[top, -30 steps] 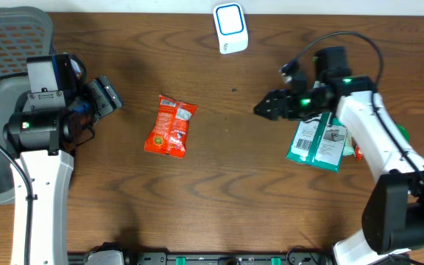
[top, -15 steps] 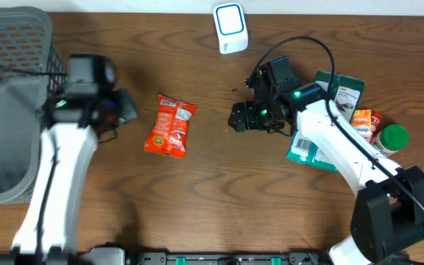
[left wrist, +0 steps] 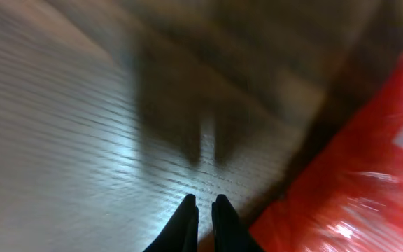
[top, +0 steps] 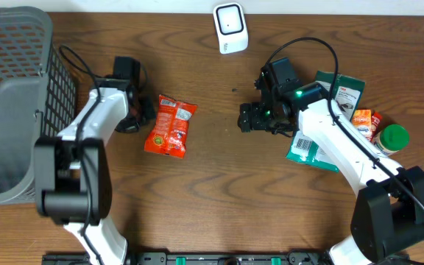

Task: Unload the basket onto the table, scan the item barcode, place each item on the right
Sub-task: 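Move the left gripper to the red snack bag and push it right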

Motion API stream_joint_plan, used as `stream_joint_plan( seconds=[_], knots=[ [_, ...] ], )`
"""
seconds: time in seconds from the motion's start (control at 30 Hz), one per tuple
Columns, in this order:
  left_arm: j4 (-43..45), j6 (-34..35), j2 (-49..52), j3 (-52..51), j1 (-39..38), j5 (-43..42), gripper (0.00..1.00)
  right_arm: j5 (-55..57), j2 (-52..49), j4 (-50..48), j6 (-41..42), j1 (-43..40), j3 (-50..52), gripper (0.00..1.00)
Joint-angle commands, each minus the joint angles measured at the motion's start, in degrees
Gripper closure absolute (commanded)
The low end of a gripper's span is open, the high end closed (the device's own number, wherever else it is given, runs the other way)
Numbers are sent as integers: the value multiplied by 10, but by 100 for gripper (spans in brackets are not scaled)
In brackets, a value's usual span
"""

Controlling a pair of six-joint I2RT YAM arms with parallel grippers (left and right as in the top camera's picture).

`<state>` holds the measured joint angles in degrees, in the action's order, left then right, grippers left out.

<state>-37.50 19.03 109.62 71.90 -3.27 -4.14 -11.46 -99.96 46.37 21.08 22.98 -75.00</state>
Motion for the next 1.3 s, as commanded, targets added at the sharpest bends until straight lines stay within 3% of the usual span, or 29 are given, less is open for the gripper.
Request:
stream_joint_plan(
  seconds=[0.0, 0.27, 0.4, 0.6, 0.8, 1.27],
  knots=[
    [-17, -9, 40, 0, -4, -84, 89, 14, -1, -1, 7, -2, -6, 13],
    [-107, -43, 47, 0, -51, -240, 89, 27, -1, 7, 5, -2, -6, 13],
    [-140, -81, 22, 0, -86, -254, 89, 31, -1, 10, 1, -2, -6, 13],
    [-153, -58, -87, 8, -110, -114, 87, 31, -1, 22, -6, -2, -6, 12],
    [-73, -48, -181, 8, -109, 69, 87, 31, -1, 24, -5, -2, -6, 11],
    [84, -48, -54, 6, -97, 167, 86, 31, -1, 25, -6, -2, -6, 11]
  ],
)
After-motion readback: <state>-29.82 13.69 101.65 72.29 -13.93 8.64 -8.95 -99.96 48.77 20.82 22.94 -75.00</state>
